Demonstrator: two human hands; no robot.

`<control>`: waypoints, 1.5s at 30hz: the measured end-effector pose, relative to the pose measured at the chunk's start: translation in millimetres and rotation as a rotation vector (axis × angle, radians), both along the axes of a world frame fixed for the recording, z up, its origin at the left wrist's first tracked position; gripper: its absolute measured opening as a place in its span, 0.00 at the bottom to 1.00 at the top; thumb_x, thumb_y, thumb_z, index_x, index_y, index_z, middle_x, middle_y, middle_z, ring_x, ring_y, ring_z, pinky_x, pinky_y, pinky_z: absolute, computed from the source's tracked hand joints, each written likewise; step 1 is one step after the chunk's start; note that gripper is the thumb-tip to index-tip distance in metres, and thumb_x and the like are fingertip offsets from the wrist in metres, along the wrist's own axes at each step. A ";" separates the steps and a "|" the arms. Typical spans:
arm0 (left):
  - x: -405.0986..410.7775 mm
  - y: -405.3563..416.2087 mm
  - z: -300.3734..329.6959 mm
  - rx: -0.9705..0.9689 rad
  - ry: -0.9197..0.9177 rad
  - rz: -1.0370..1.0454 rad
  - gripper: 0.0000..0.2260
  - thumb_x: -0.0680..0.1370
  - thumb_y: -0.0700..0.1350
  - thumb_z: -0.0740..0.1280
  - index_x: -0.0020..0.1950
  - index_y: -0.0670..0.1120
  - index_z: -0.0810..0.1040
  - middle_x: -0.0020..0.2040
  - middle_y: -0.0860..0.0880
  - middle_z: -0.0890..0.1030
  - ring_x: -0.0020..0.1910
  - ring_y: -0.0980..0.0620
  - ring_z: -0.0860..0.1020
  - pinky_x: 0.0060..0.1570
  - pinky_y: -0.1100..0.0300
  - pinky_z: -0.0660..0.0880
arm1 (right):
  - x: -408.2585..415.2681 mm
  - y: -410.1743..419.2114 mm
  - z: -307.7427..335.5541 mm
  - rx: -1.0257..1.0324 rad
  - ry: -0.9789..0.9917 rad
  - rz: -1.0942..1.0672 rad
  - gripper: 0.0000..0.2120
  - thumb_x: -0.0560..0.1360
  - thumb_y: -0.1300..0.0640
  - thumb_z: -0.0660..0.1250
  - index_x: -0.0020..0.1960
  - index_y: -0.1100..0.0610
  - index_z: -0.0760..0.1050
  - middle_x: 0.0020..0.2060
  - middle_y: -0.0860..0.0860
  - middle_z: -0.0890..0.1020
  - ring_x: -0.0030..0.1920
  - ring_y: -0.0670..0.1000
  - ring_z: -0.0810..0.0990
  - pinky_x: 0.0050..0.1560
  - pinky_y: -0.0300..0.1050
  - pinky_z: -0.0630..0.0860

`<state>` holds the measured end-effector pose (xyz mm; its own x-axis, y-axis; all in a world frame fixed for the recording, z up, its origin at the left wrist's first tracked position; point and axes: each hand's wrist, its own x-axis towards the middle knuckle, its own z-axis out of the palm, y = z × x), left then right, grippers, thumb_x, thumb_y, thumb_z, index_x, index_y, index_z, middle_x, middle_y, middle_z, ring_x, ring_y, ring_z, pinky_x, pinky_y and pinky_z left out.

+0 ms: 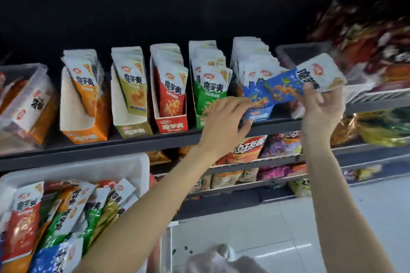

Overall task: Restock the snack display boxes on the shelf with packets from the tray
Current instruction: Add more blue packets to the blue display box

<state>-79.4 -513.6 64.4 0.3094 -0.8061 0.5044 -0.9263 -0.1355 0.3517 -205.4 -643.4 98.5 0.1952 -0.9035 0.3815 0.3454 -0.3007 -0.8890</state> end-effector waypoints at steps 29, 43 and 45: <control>-8.9 56.4 -10.6 -0.220 0.206 0.120 0.11 0.78 0.47 0.64 0.57 0.45 0.78 0.51 0.54 0.80 0.53 0.54 0.76 0.55 0.59 0.71 | 9.7 79.3 -36.5 -0.321 0.601 0.105 0.10 0.75 0.51 0.69 0.48 0.55 0.70 0.37 0.42 0.76 0.37 0.42 0.76 0.36 0.36 0.73; 46.3 358.1 -100.1 0.273 0.336 0.648 0.18 0.72 0.57 0.61 0.56 0.48 0.77 0.50 0.49 0.81 0.48 0.45 0.79 0.49 0.53 0.75 | 109.5 271.6 -103.0 -0.881 0.982 1.059 0.12 0.75 0.57 0.66 0.59 0.54 0.75 0.56 0.50 0.78 0.59 0.53 0.73 0.60 0.47 0.66; 49.0 383.0 -108.0 0.441 0.320 0.631 0.24 0.67 0.59 0.61 0.56 0.47 0.78 0.49 0.47 0.81 0.47 0.41 0.78 0.46 0.52 0.75 | 124.1 295.1 -112.9 -1.035 1.076 1.085 0.15 0.76 0.56 0.64 0.62 0.53 0.74 0.59 0.50 0.77 0.62 0.53 0.70 0.63 0.47 0.63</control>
